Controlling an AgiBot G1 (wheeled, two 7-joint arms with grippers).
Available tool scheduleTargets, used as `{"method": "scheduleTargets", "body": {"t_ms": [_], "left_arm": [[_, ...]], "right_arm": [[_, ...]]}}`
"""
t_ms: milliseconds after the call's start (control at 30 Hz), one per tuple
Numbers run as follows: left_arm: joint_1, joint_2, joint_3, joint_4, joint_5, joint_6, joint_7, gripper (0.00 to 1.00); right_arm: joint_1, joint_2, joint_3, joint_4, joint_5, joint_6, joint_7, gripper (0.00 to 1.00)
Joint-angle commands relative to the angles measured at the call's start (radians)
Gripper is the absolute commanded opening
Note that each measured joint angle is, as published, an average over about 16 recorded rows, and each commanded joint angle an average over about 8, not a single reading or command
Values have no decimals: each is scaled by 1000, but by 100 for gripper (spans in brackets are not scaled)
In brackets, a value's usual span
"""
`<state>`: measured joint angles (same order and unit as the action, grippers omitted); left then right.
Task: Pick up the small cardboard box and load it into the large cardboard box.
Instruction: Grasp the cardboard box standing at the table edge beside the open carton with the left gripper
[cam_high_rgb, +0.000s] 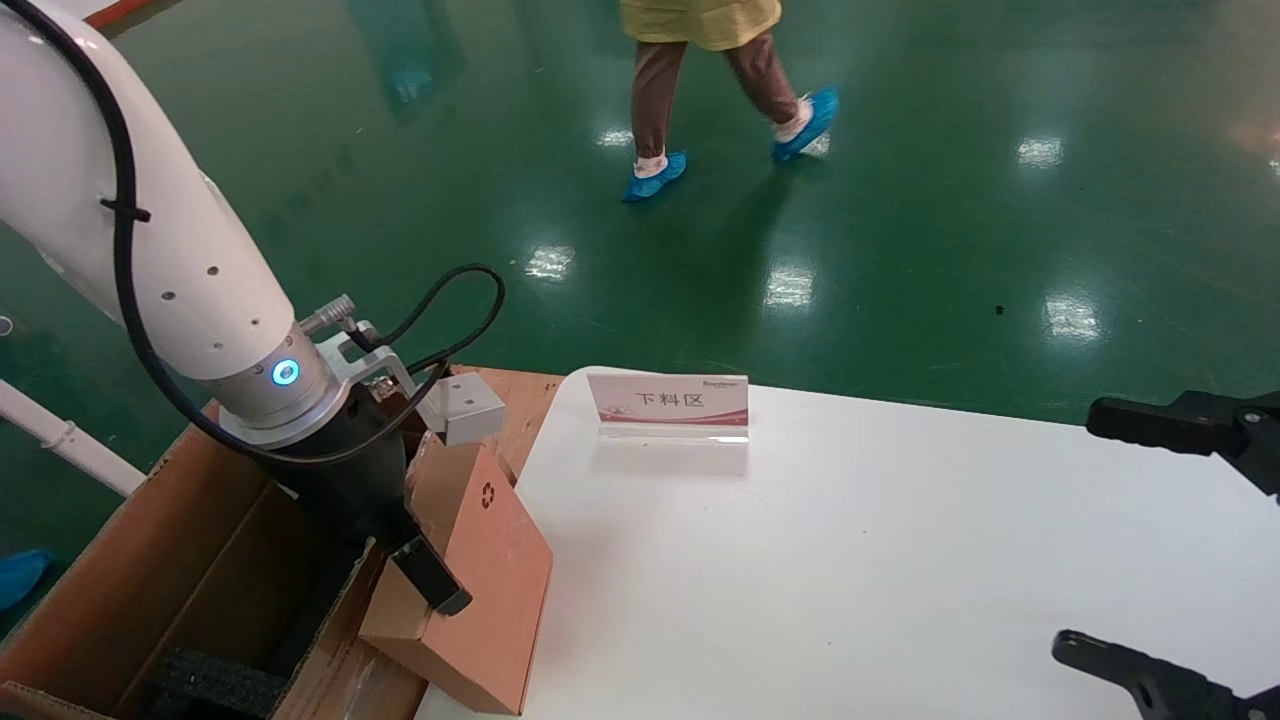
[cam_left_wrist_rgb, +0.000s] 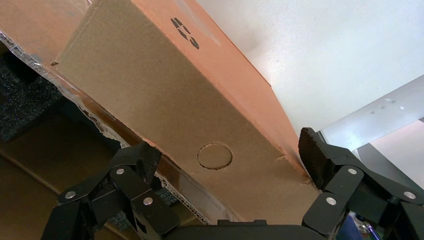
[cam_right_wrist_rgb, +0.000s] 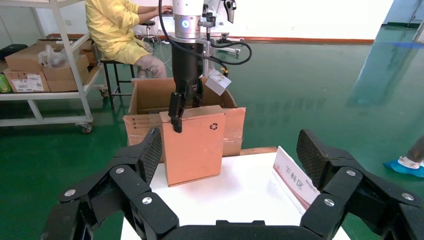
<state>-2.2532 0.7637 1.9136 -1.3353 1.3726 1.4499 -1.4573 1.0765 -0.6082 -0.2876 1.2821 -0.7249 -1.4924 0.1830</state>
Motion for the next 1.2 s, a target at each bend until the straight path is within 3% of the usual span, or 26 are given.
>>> {"method": "scheduleTargets", "body": {"t_ms": [33, 1200], "left_arm": [[0, 0, 0, 0, 0, 1, -1, 0], [-12, 4, -11, 9, -7, 0, 5, 0]], "right_arm": [[0, 0, 0, 0, 0, 0, 0, 0], [0, 0, 0, 0, 0, 0, 0, 0]]}}
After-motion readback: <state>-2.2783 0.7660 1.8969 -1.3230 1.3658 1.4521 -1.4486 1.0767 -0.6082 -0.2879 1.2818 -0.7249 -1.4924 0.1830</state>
